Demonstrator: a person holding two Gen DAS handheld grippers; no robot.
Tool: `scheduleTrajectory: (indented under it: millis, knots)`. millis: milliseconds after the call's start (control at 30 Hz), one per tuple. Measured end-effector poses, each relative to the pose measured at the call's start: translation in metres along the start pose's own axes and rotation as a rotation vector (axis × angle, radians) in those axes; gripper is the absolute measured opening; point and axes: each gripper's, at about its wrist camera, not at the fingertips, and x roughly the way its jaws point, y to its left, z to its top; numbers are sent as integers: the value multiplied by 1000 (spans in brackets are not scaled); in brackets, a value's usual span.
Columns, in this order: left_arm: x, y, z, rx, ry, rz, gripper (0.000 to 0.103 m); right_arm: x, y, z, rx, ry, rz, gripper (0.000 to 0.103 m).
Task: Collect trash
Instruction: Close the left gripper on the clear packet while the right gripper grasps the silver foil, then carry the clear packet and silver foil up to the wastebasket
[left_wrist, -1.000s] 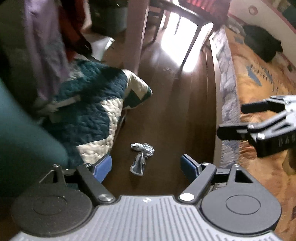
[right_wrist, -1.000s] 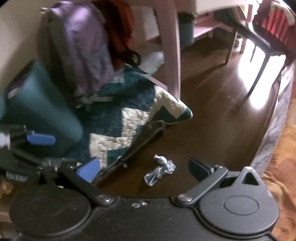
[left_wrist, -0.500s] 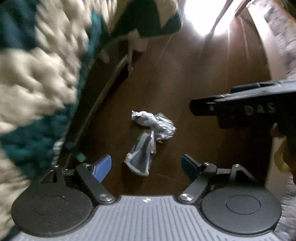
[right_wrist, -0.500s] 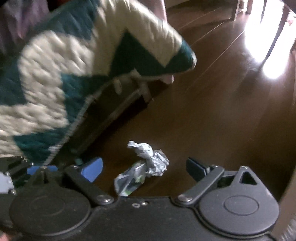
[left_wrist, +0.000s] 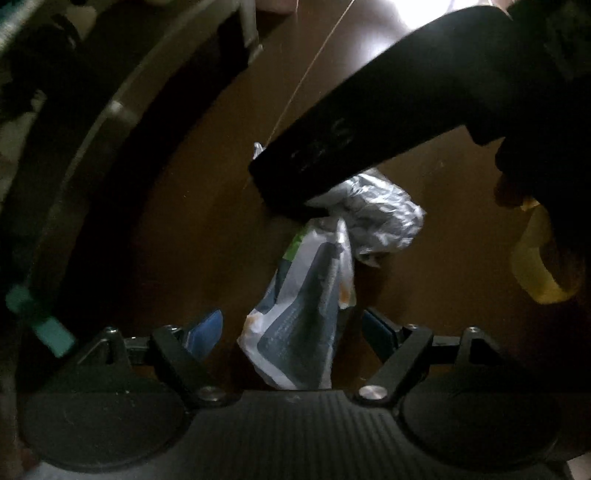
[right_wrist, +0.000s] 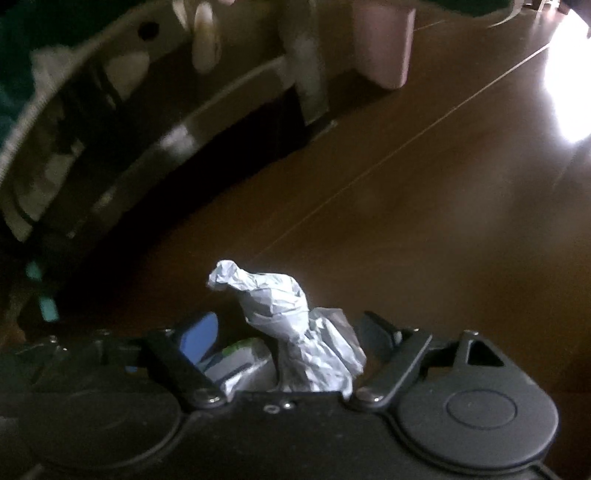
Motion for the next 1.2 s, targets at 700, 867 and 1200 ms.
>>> scheduleTrajectory:
  millis: [700,867,1200]
  knots:
    - [-14,6,-8,10,56,-32,8,-10,-7,-32,244,-44,-117,19]
    - [-75,6,-12,-11,66,-15,8,-78,-15,-45,382,-67,-143,19]
    - [-289,-14,8,16,-14,-41,8,-292,22,-65,514,-99,-142,18]
